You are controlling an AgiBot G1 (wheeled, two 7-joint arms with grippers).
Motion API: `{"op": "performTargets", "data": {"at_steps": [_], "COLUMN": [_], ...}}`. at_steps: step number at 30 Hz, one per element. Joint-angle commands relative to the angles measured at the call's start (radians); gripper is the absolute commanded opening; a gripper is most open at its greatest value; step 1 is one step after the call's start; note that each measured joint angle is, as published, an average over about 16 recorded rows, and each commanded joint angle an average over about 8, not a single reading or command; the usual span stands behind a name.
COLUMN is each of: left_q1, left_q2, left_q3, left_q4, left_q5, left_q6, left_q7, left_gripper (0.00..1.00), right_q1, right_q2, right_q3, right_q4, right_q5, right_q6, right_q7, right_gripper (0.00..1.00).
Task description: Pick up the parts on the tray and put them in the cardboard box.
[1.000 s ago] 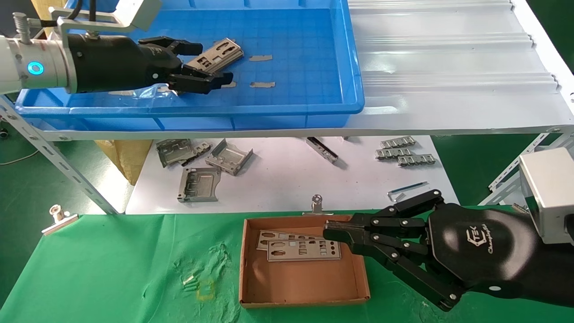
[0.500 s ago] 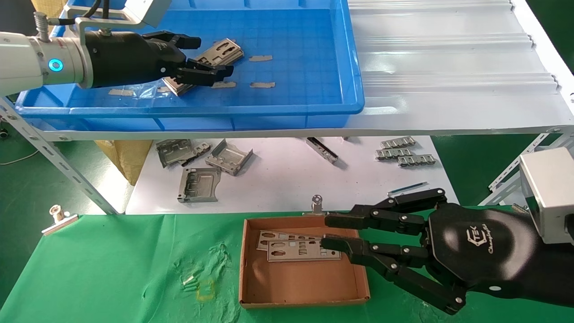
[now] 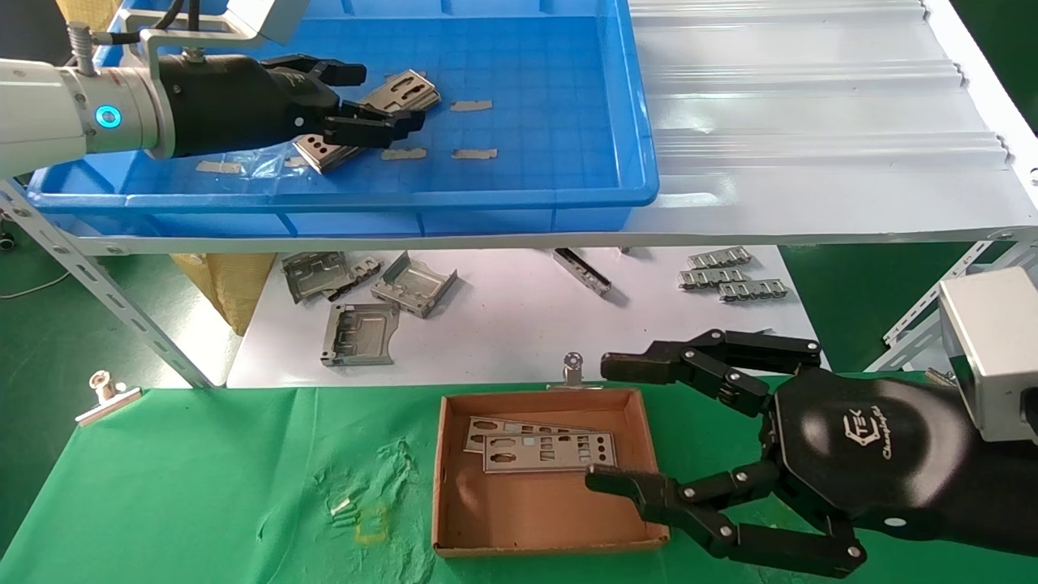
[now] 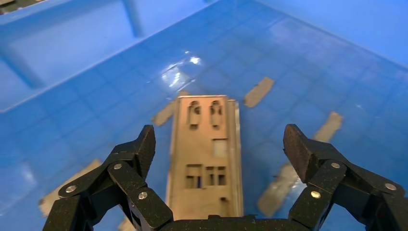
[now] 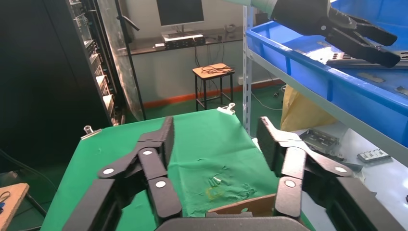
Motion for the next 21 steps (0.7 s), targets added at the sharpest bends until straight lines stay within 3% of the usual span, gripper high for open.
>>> {"op": "performTargets", "data": {"at_steps": [1, 21], "left_q1": [0.001, 0.000], "left_q2": [0.001, 0.014], "left_q3": [-0.001, 0.003], "left_q4": [0.005, 0.016], "left_q5": [-0.001, 0.005], "left_q6": [-0.012, -0.064], "left_q7": [0.001, -0.005], "left_gripper": [0.00, 0.00], "right_q1": [0.000, 0.000], "right_q2": [0.000, 0.000], "right_q3": [0.000, 0.000], "right_q4": [0.000, 0.000], "right_q5": [0.000, 0.000], "right_q6": [0.000, 0.000], "right_q7": [0.000, 0.000], "right_gripper": [1.00, 1.00]}}
